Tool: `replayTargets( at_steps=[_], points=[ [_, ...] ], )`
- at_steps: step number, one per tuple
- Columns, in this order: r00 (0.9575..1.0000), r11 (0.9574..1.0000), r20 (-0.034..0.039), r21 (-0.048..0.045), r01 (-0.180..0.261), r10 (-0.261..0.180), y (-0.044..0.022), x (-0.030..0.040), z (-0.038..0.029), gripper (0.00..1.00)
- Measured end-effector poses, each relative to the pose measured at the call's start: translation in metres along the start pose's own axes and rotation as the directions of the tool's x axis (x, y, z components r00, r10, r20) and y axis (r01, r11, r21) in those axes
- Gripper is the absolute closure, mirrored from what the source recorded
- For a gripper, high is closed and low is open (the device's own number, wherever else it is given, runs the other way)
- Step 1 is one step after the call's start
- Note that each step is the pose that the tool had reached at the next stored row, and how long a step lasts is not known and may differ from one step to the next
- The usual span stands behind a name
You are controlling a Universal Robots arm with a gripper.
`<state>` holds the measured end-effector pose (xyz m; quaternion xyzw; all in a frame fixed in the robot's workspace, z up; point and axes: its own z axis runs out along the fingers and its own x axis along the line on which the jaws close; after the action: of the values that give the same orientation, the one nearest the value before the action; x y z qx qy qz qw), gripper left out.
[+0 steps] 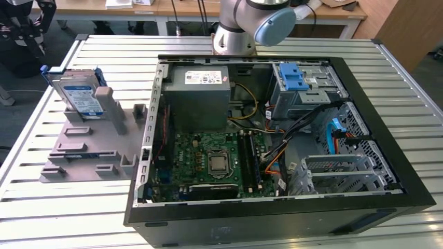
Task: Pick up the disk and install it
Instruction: 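Pick up the disk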
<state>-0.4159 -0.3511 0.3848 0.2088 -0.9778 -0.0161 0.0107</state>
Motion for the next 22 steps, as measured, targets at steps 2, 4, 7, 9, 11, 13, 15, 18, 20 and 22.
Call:
replayTargets(
  at_steps=[2,4,7,9,11,13,15,18,20,22],
  points=[
    [1.0,1.0,-0.0003,0.0001,0.008,-0.008,0.0,0.0,0.0,0.89],
    [0.9999,0.9999,-0.0007,0.0002,0.016,-0.016,0.0,0.0001,0.0,0.89],
    [0.9995,0.9995,-0.0012,0.0004,0.032,-0.032,0.0001,0.0001,0.0,0.89],
    [0.9992,0.9992,-0.0015,0.0006,0.04,-0.04,0.0001,0.0002,0.0,0.89],
    [0.9987,0.9987,-0.0018,0.0007,0.051,-0.051,0.0001,0.0002,0.0,0.89],
    [0.9977,0.9977,-0.0022,0.001,0.068,-0.068,0.0001,0.0002,0.0,0.89],
    [0.9958,0.9958,-0.0027,0.0013,0.092,-0.092,0.0001,0.0002,0.0001,0.89],
    [0.9916,0.9916,-0.0023,0.0018,0.129,-0.129,0.0001,0.0002,0.0001,0.89],
    [0.9897,0.9897,0.0036,0.0018,0.143,-0.143,0.0002,0.0002,0.0001,0.89],
    [0.9884,0.9885,0.0129,0.0019,0.151,-0.151,0.0002,0.0002,0.0002,0.89]
  ],
)
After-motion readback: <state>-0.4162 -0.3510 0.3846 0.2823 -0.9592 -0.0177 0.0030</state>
